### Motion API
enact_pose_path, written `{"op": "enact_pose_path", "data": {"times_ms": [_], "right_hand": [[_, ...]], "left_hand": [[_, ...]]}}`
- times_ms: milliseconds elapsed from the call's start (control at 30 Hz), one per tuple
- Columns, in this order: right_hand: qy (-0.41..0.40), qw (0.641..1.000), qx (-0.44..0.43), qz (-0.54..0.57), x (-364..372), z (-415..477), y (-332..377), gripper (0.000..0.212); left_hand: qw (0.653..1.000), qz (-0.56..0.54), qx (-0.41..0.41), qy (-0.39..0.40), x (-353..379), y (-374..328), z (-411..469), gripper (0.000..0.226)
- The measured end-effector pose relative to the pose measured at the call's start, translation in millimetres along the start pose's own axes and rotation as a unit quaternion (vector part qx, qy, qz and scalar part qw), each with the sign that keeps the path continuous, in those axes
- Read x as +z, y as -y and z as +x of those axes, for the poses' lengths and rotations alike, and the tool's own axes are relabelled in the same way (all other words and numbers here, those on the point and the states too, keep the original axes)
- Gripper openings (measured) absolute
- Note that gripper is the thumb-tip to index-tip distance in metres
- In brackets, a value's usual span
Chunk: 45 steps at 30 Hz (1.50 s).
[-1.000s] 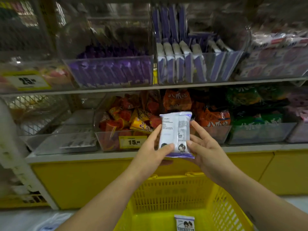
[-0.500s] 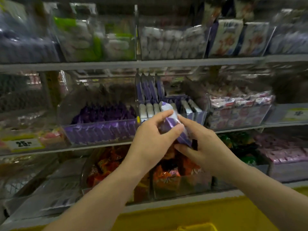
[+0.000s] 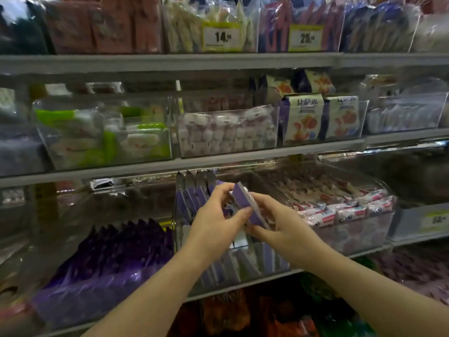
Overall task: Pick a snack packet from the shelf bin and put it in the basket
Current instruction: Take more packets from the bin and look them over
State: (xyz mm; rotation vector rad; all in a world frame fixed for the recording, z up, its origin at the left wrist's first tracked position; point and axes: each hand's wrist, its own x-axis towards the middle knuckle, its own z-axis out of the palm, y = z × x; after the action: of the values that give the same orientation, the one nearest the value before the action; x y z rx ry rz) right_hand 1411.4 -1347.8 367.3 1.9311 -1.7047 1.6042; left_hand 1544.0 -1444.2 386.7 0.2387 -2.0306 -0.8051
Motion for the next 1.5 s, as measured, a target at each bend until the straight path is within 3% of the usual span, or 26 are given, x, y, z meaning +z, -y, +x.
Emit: {"op": "enact_pose_path", "data": {"times_ms": [267, 433, 500, 633, 767, 1033, 1167, 1333, 1500], "right_hand": [[0.104, 0.993, 0.053, -0.008, 4.9, 37.3, -29.0, 0.065], [0.105, 0.985, 0.039, -0.127, 7.9, 51.1, -40.5, 0.028], [0.141, 0.962, 0.026, -0.234, 7.8, 53.0, -44.0, 0.020], [0.283, 0.895, 0.012, -0.345, 16.8, 53.3, -45.1, 0.031], [0.296, 0.855, -0.007, -0.425, 8.5, 54.4, -44.3, 0.034], [0.279, 0.837, 0.000, -0.470, -7.1, 53.0, -44.4, 0.028], [0.319, 0.811, 0.032, -0.489, -5.9, 59.2, -39.4, 0.031], [0.353, 0.782, 0.054, -0.510, 0.7, 62.3, -34.5, 0.035], [0.344, 0.804, 0.083, -0.478, 3.0, 60.5, -32.8, 0.039]], "left_hand": [[0.992, -0.072, -0.043, -0.093, -16.9, 39.2, 7.2, 0.024], [0.989, -0.051, -0.023, -0.137, -26.5, 50.2, 7.9, 0.021], [0.986, -0.054, -0.012, -0.158, -37.0, 51.8, 9.2, 0.022], [0.983, -0.085, -0.031, -0.159, -53.4, 52.2, 10.3, 0.022], [0.989, -0.065, -0.034, -0.131, -54.7, 48.1, 7.0, 0.022], [0.994, 0.030, -0.027, -0.097, -33.3, 34.1, 21.9, 0.018], [0.990, 0.096, -0.077, -0.063, -31.2, 33.7, 43.0, 0.015], [0.965, 0.251, -0.051, -0.056, -6.7, 40.0, 56.1, 0.012], [0.930, 0.366, -0.021, -0.008, 5.8, 55.9, 48.8, 0.005]]}}
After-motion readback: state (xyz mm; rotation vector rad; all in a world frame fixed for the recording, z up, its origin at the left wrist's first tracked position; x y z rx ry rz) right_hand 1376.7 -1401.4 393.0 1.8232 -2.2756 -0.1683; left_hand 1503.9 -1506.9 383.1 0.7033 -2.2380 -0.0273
